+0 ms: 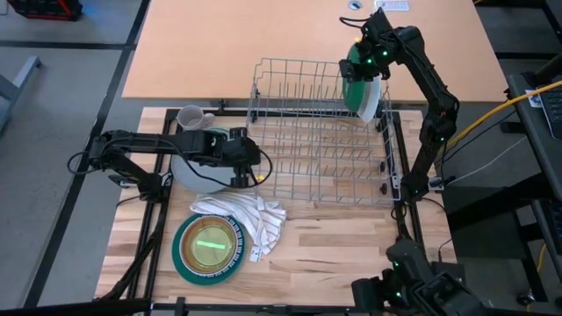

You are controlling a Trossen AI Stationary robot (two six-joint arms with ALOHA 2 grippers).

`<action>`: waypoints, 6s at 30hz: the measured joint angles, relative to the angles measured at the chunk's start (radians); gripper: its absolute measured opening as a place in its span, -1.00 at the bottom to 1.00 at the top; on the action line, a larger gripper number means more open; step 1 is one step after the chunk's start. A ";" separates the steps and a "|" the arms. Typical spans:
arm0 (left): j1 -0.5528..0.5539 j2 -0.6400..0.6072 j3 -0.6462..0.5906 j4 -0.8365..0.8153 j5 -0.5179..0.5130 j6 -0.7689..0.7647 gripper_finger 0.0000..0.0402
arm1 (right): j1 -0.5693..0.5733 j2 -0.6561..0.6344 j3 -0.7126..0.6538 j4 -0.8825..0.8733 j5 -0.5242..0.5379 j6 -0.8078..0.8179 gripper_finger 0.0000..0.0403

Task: Sort dishes
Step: Put the green plate into the dish rack, then put the gray plate into the dish rack

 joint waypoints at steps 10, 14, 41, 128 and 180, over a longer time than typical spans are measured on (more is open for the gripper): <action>0.000 0.000 0.000 0.000 0.000 -0.003 -0.43 | 0.000 -0.004 -0.054 -0.012 0.033 -0.037 -0.63; 0.000 0.000 0.000 -0.001 0.000 -0.003 -0.43 | 0.001 -0.001 -0.056 -0.019 0.072 -0.041 -0.53; -0.023 -0.001 0.000 -0.011 0.000 -0.006 -0.43 | -0.017 0.001 -0.052 -0.116 0.132 -0.044 -0.20; -0.041 -0.001 0.000 0.013 0.000 -0.003 -0.43 | -0.015 0.001 -0.010 -0.098 0.367 -0.131 0.27; -0.195 -0.161 0.000 -0.355 0.005 -0.430 -0.43 | 0.644 0.056 0.199 0.147 0.297 -0.626 0.27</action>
